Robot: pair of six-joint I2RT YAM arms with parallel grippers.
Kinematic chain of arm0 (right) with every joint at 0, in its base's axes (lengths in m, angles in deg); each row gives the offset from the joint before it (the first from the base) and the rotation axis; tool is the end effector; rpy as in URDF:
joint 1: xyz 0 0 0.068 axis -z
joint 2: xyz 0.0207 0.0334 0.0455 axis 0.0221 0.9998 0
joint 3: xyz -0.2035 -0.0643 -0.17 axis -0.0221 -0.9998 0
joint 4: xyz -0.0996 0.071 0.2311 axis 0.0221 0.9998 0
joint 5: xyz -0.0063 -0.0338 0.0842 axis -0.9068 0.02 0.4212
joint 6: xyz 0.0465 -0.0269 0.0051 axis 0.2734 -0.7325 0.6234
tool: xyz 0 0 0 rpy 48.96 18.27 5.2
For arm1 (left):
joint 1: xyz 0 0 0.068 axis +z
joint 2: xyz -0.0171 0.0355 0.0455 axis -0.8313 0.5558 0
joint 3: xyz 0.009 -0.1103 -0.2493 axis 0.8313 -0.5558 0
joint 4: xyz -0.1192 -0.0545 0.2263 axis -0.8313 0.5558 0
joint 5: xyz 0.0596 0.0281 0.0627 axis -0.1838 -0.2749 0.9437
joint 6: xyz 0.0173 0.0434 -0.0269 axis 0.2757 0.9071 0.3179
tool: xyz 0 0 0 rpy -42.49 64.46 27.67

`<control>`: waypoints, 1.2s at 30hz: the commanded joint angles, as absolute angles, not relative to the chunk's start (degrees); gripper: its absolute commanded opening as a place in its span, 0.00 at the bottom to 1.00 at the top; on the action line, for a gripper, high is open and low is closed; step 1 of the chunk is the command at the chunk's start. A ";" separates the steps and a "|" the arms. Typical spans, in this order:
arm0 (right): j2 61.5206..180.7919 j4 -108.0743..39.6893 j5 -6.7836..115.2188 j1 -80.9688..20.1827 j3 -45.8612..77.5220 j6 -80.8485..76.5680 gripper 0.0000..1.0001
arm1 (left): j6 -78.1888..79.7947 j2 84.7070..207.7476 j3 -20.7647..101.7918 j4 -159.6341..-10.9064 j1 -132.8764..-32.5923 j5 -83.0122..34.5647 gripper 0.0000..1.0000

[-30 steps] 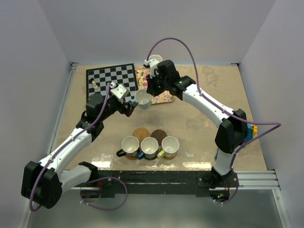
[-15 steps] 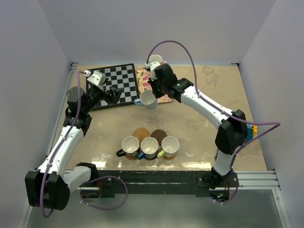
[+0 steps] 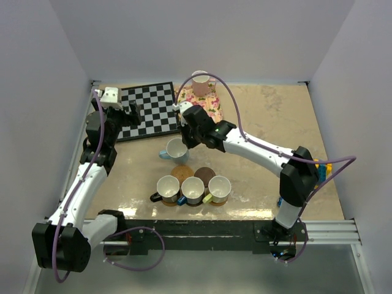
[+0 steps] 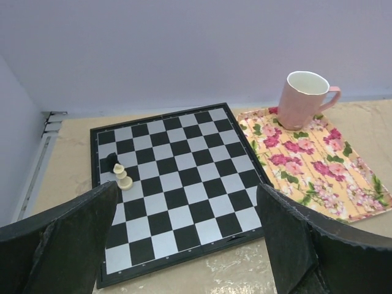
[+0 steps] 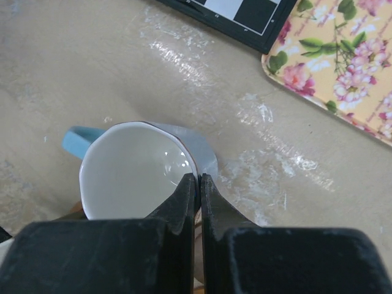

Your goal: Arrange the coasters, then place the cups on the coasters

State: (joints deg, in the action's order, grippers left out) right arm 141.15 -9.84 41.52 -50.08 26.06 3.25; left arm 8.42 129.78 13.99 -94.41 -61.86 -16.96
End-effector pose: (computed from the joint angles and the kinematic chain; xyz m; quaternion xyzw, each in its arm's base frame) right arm 0.2701 0.3038 0.2956 -0.2669 0.8660 0.1793 0.3830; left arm 0.2445 -0.0247 0.3377 0.0165 0.7196 -0.0642 0.6913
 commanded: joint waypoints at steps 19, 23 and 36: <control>129.02 -22.39 37.52 -54.79 13.76 13.98 0.00 | 6.58 128.74 16.16 -95.21 -61.68 -13.32 1.00; 128.93 -23.18 36.82 -55.32 12.53 14.51 0.00 | 6.58 128.83 16.16 -95.12 -61.68 -13.41 1.00; 129.81 -25.38 36.12 -55.93 10.07 14.78 0.00 | 6.67 128.74 16.16 -95.12 -61.68 -13.59 1.00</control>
State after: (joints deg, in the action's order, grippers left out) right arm 131.62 -17.93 37.01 -55.59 10.24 13.02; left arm 7.39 129.71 13.99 -94.24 -61.86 -13.57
